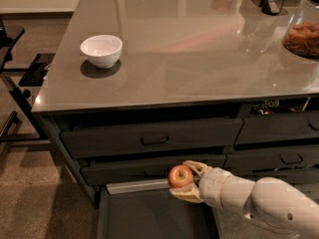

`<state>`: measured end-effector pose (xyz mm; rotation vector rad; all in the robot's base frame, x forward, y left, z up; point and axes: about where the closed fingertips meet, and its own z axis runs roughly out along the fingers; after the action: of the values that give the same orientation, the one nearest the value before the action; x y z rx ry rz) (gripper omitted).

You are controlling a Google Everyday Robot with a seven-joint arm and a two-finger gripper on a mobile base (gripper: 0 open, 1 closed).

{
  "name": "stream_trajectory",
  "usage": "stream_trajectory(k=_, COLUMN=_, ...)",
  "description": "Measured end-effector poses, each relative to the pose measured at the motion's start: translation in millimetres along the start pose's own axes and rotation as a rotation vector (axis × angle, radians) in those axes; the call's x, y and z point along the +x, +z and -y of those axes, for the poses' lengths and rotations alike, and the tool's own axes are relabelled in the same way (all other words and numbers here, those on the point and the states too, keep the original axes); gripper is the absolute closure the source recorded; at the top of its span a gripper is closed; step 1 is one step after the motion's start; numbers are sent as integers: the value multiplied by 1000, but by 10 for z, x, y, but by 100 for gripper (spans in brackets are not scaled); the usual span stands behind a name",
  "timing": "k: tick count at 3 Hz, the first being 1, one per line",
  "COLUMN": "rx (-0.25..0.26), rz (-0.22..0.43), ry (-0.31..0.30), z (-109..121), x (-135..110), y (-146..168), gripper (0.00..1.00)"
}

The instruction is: Place apple into bottom drawer

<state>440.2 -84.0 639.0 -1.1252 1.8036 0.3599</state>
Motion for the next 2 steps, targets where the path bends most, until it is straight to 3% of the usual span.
stream_trajectory(k=1, rx=49, rz=-25, ry=5, z=131, x=240, y=229, gripper=100)
stream_trajectory(k=2, rx=49, rz=-32, ry=19, z=123, x=280, y=260, gripper=100)
